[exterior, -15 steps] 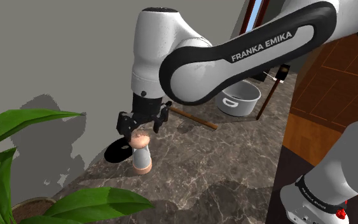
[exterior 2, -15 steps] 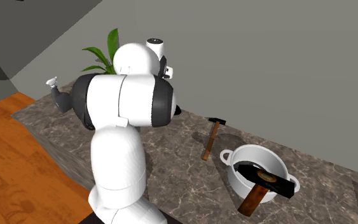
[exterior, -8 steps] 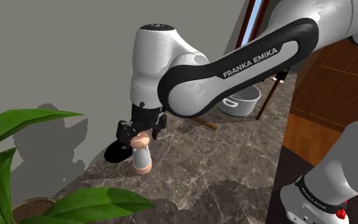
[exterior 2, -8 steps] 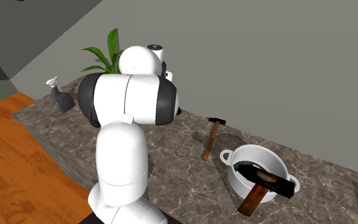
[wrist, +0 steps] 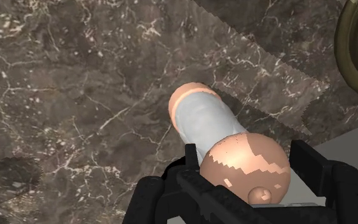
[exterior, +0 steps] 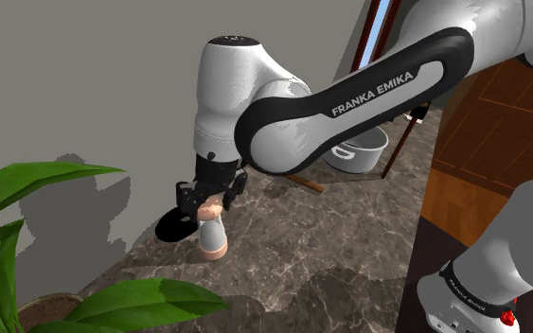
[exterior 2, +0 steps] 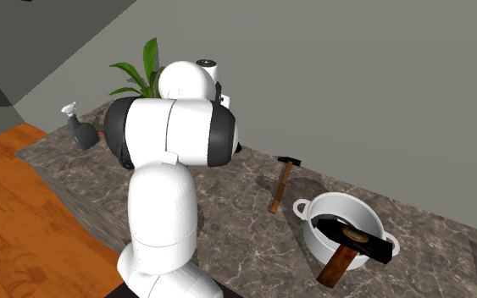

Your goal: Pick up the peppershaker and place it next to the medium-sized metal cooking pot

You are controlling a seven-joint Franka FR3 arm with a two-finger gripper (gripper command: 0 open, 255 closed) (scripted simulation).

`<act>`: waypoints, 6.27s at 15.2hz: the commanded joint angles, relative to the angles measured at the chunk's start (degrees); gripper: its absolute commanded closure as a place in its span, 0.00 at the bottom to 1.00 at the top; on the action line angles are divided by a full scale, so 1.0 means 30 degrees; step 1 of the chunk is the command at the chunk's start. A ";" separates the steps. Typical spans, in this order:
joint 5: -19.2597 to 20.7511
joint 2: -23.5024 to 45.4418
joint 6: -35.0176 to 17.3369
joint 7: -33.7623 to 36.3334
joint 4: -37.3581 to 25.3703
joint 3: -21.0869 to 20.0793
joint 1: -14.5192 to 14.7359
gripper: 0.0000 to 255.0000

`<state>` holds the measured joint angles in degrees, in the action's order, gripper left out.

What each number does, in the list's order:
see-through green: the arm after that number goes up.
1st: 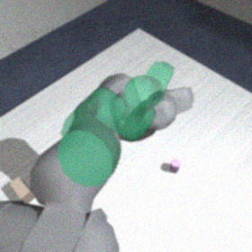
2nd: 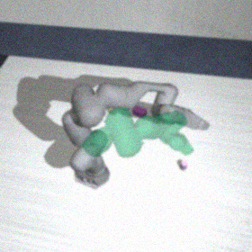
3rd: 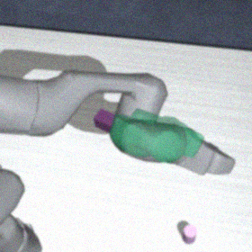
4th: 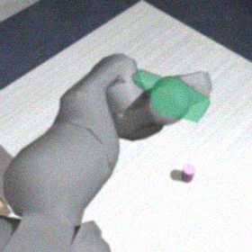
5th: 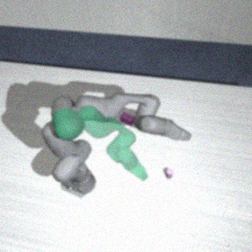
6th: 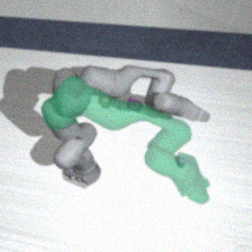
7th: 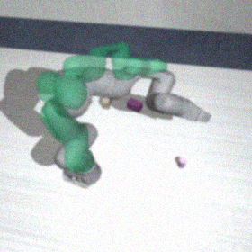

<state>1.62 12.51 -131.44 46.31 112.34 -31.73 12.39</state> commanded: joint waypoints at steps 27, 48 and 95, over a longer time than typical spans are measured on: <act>-0.1034 -0.1711 0.4780 -0.0382 -0.3290 -0.0241 -0.0301 1.00; -0.0811 -0.1492 1.0227 0.0075 -0.8944 -0.0354 -0.0095 1.00; -0.1977 -1.9914 1.7036 -1.6671 0.4546 1.3115 -0.4642 1.00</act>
<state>-5.11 -46.65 -80.83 -2.55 125.77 6.55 -1.24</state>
